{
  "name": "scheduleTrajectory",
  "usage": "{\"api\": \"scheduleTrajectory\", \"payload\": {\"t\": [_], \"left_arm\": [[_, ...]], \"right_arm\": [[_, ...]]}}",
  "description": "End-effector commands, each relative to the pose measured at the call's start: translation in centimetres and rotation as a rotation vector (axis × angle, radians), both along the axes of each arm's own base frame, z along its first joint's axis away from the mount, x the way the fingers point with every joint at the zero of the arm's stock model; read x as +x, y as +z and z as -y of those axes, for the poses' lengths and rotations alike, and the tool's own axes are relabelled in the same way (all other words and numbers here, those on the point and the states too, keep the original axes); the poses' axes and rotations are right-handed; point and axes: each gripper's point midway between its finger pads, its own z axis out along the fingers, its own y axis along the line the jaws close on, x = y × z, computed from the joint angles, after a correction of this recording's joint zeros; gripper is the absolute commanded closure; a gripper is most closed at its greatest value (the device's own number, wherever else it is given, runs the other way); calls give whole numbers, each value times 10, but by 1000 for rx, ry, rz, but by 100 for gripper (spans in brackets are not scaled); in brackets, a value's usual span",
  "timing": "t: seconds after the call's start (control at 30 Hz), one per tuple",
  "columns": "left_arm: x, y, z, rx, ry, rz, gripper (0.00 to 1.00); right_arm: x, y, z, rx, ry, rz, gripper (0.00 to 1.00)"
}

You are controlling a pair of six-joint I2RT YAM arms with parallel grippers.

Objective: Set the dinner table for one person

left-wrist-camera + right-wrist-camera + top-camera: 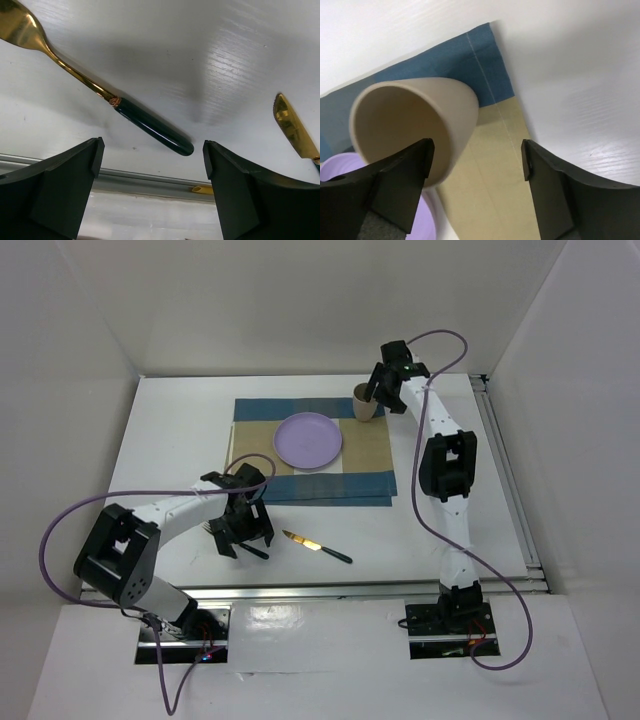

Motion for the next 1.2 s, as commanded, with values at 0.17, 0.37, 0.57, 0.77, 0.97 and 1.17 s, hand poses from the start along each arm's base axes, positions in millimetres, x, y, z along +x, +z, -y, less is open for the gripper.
{"api": "scheduleTrajectory", "payload": {"t": [0.17,0.37,0.57,0.77,0.97,1.17], "left_arm": [[0,-12,-2,15,22,-18,0],[1,-18,-3,20,41,-27,11],[13,-24,0,22,51,-4,57],[3,5,-12,51,64,21,99],[18,69,-24,83,-66,160,100],[113,108,-43,232,-210,230,100]], "right_arm": [[-2,150,-11,82,53,300,9],[-29,224,-24,152,117,450,9],[-53,248,-30,145,151,476,9],[-100,213,-44,103,327,355,10],[-216,79,-76,-47,513,57,10],[-300,36,-110,-53,826,-58,19]]}}
